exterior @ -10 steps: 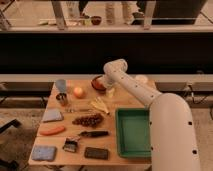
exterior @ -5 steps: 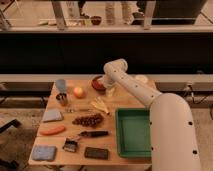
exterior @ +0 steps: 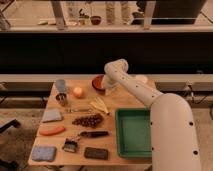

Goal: Stack bowls into tray

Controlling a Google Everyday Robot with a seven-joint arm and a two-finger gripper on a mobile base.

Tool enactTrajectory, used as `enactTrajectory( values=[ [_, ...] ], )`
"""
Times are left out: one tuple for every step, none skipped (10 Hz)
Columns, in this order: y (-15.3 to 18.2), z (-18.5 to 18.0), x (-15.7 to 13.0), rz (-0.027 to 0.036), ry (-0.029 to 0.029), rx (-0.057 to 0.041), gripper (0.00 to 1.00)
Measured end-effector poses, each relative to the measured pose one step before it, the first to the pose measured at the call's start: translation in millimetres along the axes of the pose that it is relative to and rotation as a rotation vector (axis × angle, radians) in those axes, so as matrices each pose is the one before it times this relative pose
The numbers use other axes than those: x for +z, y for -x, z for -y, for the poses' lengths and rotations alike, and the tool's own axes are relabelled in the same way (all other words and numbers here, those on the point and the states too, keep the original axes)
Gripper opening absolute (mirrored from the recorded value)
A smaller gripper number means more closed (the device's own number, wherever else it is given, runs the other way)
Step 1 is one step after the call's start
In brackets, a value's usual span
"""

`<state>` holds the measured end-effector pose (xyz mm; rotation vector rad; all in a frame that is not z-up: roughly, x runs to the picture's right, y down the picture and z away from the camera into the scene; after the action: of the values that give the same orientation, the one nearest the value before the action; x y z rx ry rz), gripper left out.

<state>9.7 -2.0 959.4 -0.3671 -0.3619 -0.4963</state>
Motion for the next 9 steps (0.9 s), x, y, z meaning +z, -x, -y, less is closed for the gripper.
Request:
enactTrajectory(
  values=[
    [-0.45, -3.03, -1.4, 0.00341, -0.01604, 0.02438, 0.08],
    [-11.11, -8.77, -2.57, -0.00918, -0.00783, 0.02882, 0.02],
    [-7.03, -5.27, -1.44, -0.00503, -0.00446, 0.01959, 0.0],
    [-0.48, -2.42, 2.19, -0.00012, 0.00093, 0.00571, 0.0],
    [1.2, -0.63, 1.57, -0.00345, -0.0017, 0.00621, 0.0],
    [1.04, -0.37, 1.09, -0.00335, -0.00097, 0.00407, 0.0],
    [0.9, -0.12, -0.31, -0.00296, -0.00619, 0.00362, 0.0],
    [0.65, -0.3, -1.44, -0.00174, -0.00627, 0.00159, 0.0],
    [2.92, 3.74, -9.78, -0.00254, -0.01926, -0.00172, 0.0]
  ],
)
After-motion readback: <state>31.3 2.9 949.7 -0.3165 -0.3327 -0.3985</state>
